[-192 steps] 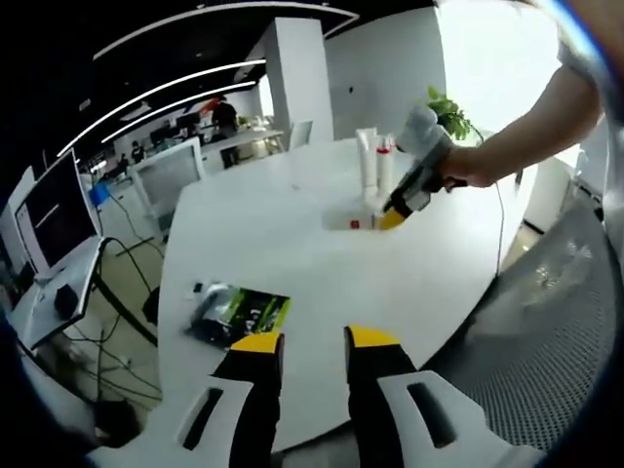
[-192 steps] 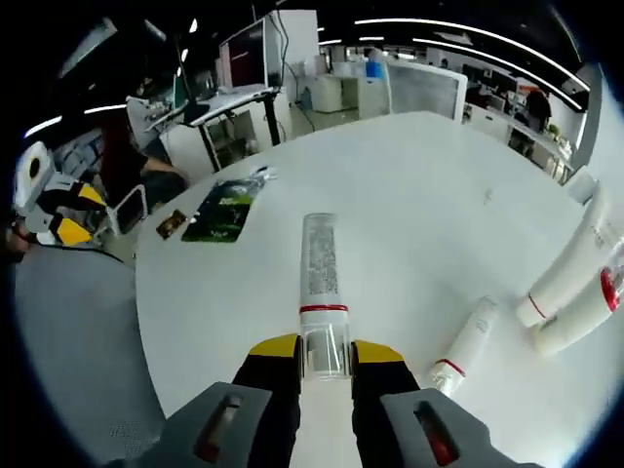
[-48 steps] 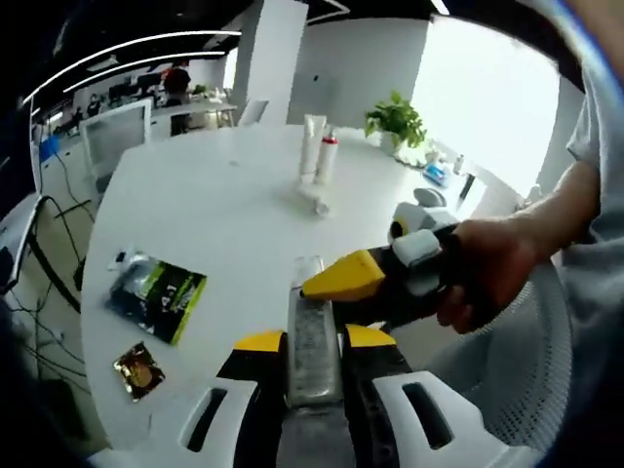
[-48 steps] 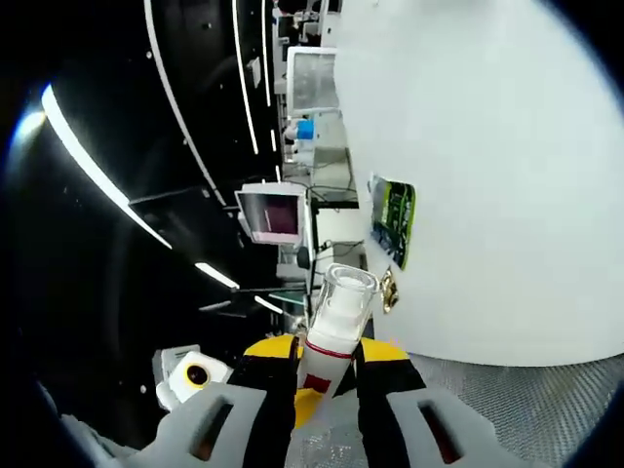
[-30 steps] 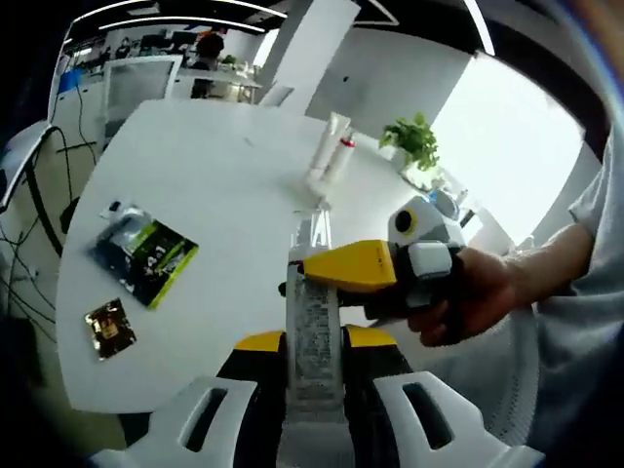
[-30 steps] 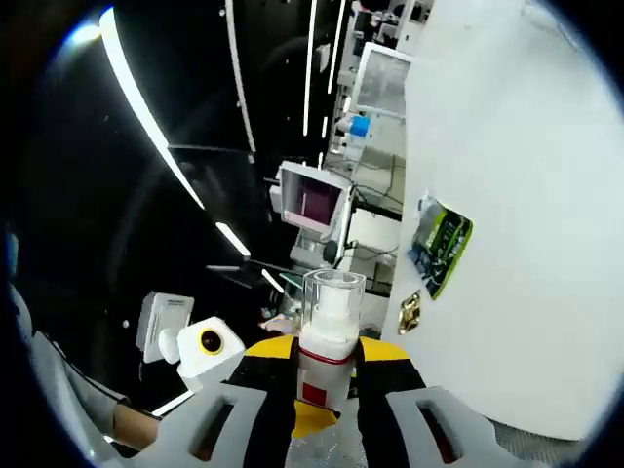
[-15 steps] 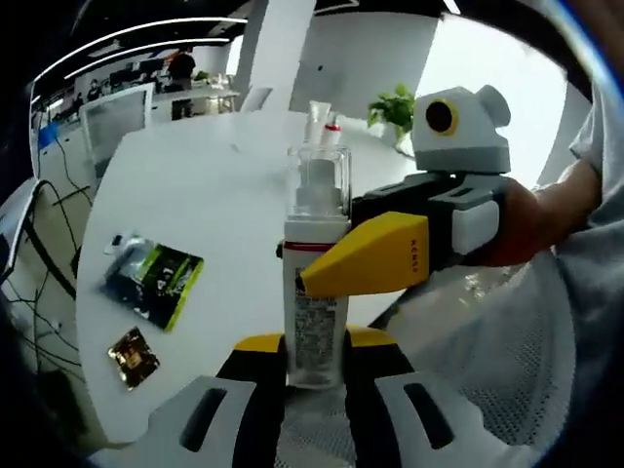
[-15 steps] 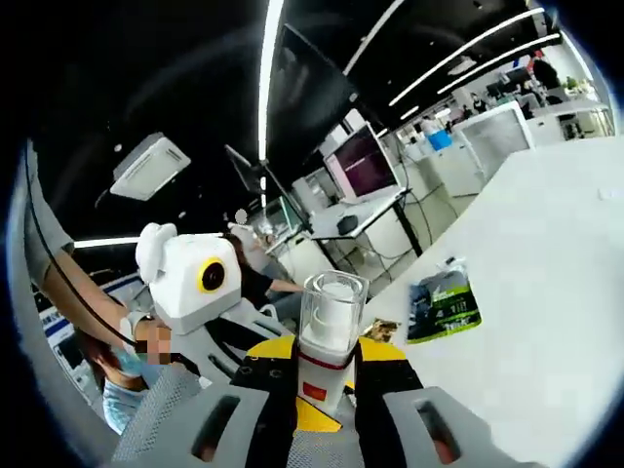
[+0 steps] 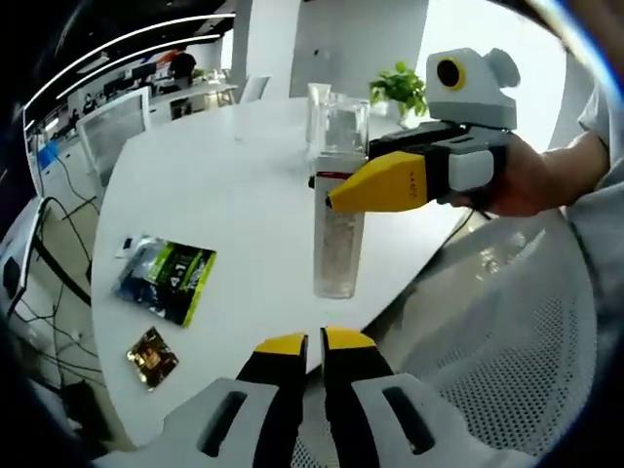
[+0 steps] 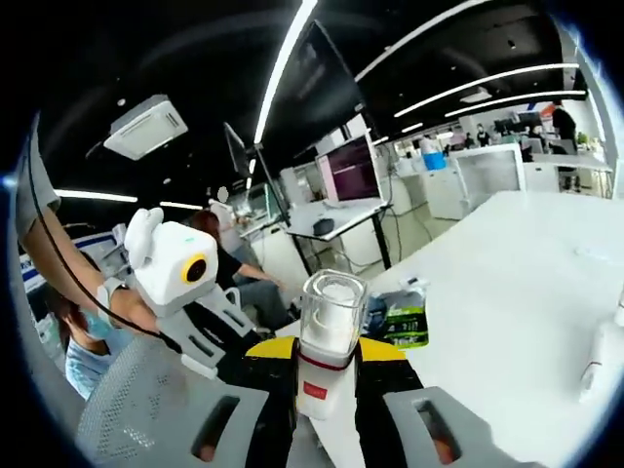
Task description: Arrange the skincare products in the storage area until every visible bottle or jar stands upright without overlapping.
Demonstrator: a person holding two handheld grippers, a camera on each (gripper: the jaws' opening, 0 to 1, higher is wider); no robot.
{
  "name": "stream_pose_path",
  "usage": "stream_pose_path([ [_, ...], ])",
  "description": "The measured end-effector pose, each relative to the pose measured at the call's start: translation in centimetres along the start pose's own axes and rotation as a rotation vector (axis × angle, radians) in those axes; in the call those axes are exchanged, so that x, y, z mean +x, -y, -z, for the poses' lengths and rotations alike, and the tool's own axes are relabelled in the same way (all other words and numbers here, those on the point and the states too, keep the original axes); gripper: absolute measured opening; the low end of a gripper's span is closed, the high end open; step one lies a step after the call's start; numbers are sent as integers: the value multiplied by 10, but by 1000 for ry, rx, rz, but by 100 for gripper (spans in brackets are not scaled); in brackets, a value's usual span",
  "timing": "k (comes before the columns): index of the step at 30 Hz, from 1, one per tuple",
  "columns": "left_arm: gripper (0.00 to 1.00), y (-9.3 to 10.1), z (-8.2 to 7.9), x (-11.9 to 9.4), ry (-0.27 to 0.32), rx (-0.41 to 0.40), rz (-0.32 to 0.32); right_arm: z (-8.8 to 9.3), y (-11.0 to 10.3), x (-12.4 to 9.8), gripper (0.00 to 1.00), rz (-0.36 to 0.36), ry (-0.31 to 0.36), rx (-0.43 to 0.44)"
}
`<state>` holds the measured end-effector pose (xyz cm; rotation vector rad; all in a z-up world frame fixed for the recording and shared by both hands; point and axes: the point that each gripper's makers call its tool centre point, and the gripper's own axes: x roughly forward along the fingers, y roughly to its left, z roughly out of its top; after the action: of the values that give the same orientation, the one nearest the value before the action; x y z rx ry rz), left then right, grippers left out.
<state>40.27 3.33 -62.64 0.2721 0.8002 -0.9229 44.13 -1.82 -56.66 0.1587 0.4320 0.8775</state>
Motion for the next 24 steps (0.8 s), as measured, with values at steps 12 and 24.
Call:
stream_pose_path([
  [12, 7, -16, 9, 3, -48, 38, -77, -21, 72, -34, 15, 163, 73, 14],
  [24, 1, -25, 11, 1, -63, 51, -112, -34, 158, -68, 15, 361, 99, -5],
])
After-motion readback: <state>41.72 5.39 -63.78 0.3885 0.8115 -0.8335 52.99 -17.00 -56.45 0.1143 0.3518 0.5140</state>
